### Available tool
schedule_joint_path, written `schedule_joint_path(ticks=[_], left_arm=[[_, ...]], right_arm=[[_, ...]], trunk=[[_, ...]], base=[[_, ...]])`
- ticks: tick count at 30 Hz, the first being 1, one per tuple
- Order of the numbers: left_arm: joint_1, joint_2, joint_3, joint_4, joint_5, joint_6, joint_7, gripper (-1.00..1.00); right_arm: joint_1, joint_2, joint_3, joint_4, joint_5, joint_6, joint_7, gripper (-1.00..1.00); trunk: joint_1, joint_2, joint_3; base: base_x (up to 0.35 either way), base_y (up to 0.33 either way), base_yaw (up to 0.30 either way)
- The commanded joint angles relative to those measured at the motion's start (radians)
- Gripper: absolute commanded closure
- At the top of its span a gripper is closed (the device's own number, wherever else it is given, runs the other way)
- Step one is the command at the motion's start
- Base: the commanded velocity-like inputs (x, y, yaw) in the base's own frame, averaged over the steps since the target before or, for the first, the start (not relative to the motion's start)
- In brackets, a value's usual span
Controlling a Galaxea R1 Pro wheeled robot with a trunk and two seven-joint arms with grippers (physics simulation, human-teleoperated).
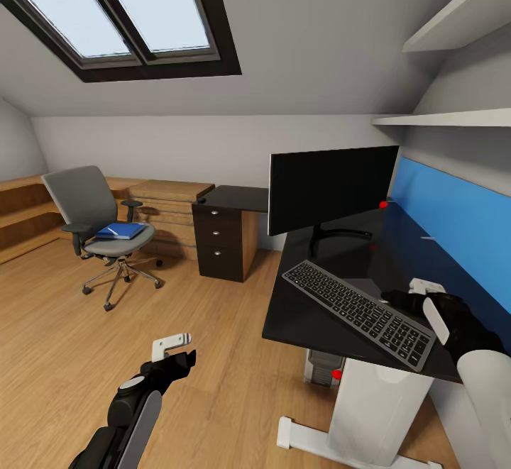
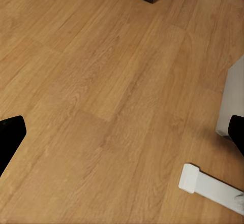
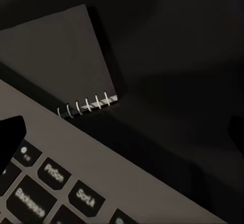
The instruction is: In the bedroom, organize the workspace by keeping the computer under the desk, ensuring the monitor is on the desk, placing the keyboard on the desk next to the monitor, placing the mouse on the desk next to the keyboard, moving the folder from the swivel chair onto the desk next to the mouse, stacking the notebook on top of the folder with the pen on top of the notebook, and positioning the swivel chair next to the desk.
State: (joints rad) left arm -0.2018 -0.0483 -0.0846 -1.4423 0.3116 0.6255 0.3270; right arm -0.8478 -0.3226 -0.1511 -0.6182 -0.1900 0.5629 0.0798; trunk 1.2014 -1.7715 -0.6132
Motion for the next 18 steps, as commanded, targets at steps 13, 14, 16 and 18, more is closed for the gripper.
schedule_joint_path(ticks=[13, 14, 16, 18], left_arm=[[-0.001, -0.001, -0.001, -0.007, 0.012, 0.002, 0.008, -1.0], [-0.001, -0.001, -0.001, -0.007, 0.012, 0.002, 0.008, -1.0], [-0.001, -0.001, -0.001, -0.007, 0.012, 0.002, 0.008, -1.0], [-0.001, -0.001, -0.001, -0.007, 0.012, 0.002, 0.008, -1.0]], right_arm=[[-0.001, -0.001, -0.007, 0.001, -0.002, 0.043, 0.036, -1.0], [-0.001, -0.001, -0.007, 0.001, -0.002, 0.044, 0.036, -1.0], [-0.001, -0.001, -0.007, 0.001, -0.003, 0.044, 0.038, -1.0], [-0.001, -0.001, -0.007, 0.001, -0.003, 0.044, 0.039, -1.0]], trunk=[[0.027, -0.05, -0.023], [0.027, -0.05, -0.023], [0.027, -0.05, -0.023], [0.031, -0.057, -0.026]], base=[[0.0, 0.0, 0.0], [0.0, 0.0, 0.0], [0.0, 0.0, 0.0], [0.0, 0.0, 0.0]])
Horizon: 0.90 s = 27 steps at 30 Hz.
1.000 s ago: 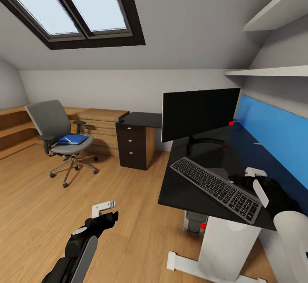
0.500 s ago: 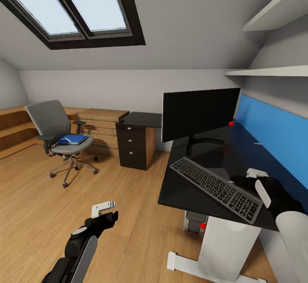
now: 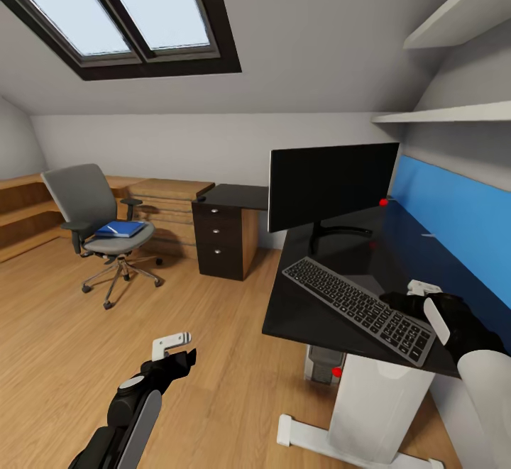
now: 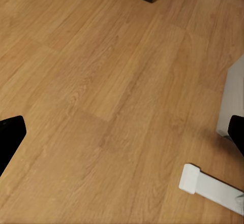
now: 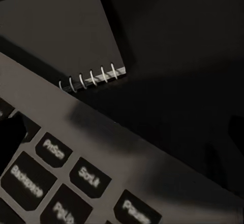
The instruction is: In the bedroom, organize the workspace by keeping the computer under the desk, ensuring the monitor is on the desk, placing the keyboard on the desk next to the monitor, placing the mouse on the desk next to the keyboard, moving the folder from the swivel chair onto the desk next to the mouse, stacking the notebook on top of the folder with the pen on top of the notebook, and positioning the swivel chair next to the desk.
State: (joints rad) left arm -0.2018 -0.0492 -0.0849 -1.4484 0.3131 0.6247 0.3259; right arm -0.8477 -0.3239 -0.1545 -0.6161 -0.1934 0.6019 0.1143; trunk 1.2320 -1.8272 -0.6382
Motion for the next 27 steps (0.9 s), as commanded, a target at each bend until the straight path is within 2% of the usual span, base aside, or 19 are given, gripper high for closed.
schedule_joint_path(ticks=[1, 5, 18, 27], left_arm=[[-0.001, 0.0, -0.001, -0.001, 0.011, 0.003, 0.009, -1.0], [-0.001, 0.0, -0.001, 0.0, 0.011, 0.003, 0.01, -1.0], [-0.001, 0.002, 0.004, 0.024, 0.012, 0.004, 0.005, -1.0], [-0.001, 0.003, 0.003, 0.04, 0.011, 0.003, 0.005, -1.0]], right_arm=[[-0.001, 0.0, -0.003, -0.001, 0.0, 0.005, 0.004, -1.0], [-0.001, 0.0, -0.003, -0.001, 0.0, 0.005, 0.005, -1.0], [-0.001, 0.001, -0.002, -0.001, 0.0, 0.006, 0.005, -1.0], [-0.001, 0.002, 0.001, -0.001, 0.002, 0.006, 0.005, -1.0]], trunk=[[0.004, -0.008, -0.004], [0.019, -0.036, -0.017], [0.019, -0.036, -0.017], [0.019, -0.036, -0.017]], base=[[0.0, 0.0, 0.0], [0.0, 0.0, 0.0], [-0.003, 0.0, 0.0], [-0.135, 0.018, 0.0]])
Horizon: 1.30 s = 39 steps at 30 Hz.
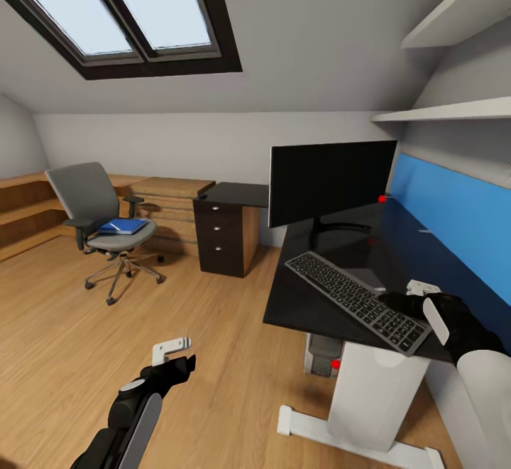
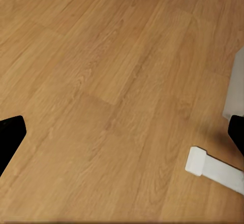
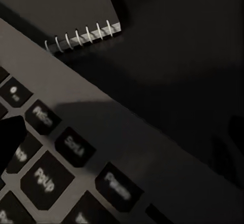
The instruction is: In the bedroom, organize the workspace by keeping the computer under the desk, ensuring the monitor is on the desk, placing the keyboard on the desk next to the monitor, placing the mouse on the desk next to the keyboard, moving the folder from the swivel chair onto the desk next to the mouse, stacking the notebook on top of the folder with the pen on top of the notebook, and positioning the swivel chair next to the desk.
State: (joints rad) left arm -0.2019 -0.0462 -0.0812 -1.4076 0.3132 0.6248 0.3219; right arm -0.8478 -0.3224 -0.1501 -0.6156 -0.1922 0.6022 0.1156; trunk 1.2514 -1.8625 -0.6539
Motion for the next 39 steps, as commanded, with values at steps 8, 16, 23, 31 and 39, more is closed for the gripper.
schedule_joint_path(ticks=[8, 16, 23, 31, 39], left_arm=[[-0.001, 0.0, 0.003, -0.001, 0.01, 0.003, 0.01, -1.0], [-0.001, 0.0, 0.003, -0.001, 0.01, 0.003, 0.01, -1.0], [-0.001, 0.0, 0.0, -0.001, 0.01, 0.003, 0.011, -1.0], [-0.001, -0.001, -0.002, -0.001, 0.011, 0.003, 0.011, -1.0], [-0.001, -0.001, -0.002, -0.001, 0.01, 0.003, 0.012, -1.0]], right_arm=[[-0.001, 0.0, -0.002, -0.002, 0.002, 0.005, 0.004, -1.0], [-0.001, 0.0, -0.002, -0.002, 0.005, 0.004, 0.004, -1.0], [-0.001, 0.002, 0.0, -0.001, 0.005, 0.003, 0.004, -1.0], [-0.001, 0.005, 0.001, -0.003, 0.007, -0.002, 0.004, -1.0], [-0.001, 0.006, 0.002, -0.003, 0.006, -0.004, 0.004, -1.0]], trunk=[[0.0, -0.001, -0.001], [0.0, -0.001, -0.001], [0.0, -0.001, -0.001], [0.0, -0.001, -0.001], [0.0, -0.001, -0.001]], base=[[-0.198, 0.042, 0.0], [-0.184, 0.121, 0.0], [-0.137, 0.121, 0.0], [-0.083, 0.113, 0.0], [-0.116, 0.083, 0.0]])
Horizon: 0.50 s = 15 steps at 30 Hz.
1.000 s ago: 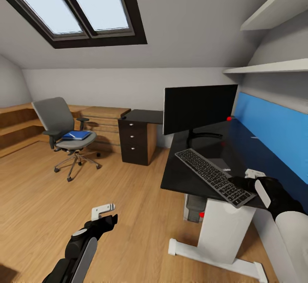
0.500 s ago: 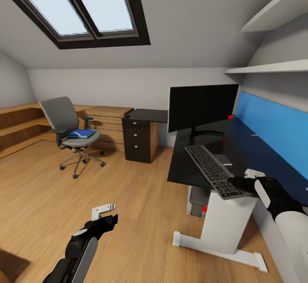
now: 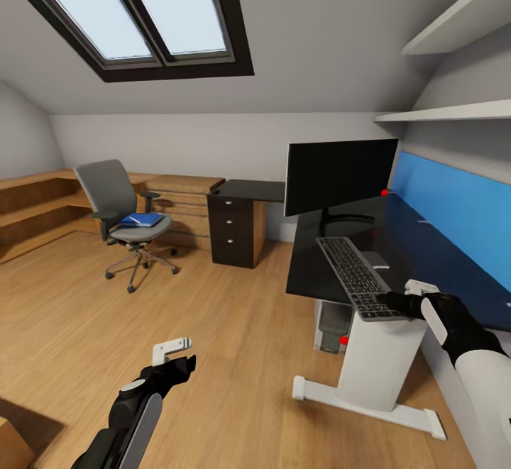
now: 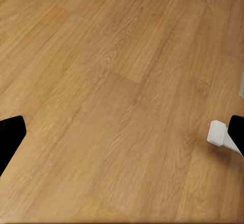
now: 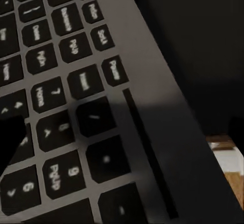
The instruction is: In the bedroom, organize the workspace by keeping the computer under the desk, ensuring the monitor is on the desk, placing the keyboard on the desk next to the monitor, placing the mouse on the desk next to the keyboard, moving the folder from the swivel chair onto the desk next to the mouse, stacking the notebook on top of the folder with the pen on top of the notebook, and positioning the swivel chair next to the desk.
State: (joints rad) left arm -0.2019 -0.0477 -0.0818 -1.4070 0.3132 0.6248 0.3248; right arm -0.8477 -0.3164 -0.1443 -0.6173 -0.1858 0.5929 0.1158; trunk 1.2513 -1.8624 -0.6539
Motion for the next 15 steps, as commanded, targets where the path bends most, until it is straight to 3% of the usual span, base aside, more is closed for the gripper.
schedule_joint_path(ticks=[1, 5, 15], left_arm=[[-0.001, 0.0, -0.001, -0.001, 0.011, 0.003, 0.009, -1.0], [-0.001, 0.0, -0.002, -0.001, 0.011, 0.003, 0.009, -1.0], [-0.001, 0.0, -0.003, 0.0, 0.012, 0.003, 0.01, -1.0]], right_arm=[[-0.001, 0.0, -0.003, -0.001, 0.0, 0.005, 0.004, -1.0], [-0.001, 0.001, -0.003, -0.001, 0.0, 0.004, 0.003, -1.0], [-0.001, 0.002, -0.004, -0.004, 0.0, -0.002, 0.002, -1.0]], trunk=[[0.0, -0.001, -0.001], [0.0, -0.001, -0.001], [-0.008, 0.013, 0.005]], base=[[-0.033, 0.071, 0.0], [-0.065, 0.16, 0.0], [-0.006, 0.013, 0.0]])
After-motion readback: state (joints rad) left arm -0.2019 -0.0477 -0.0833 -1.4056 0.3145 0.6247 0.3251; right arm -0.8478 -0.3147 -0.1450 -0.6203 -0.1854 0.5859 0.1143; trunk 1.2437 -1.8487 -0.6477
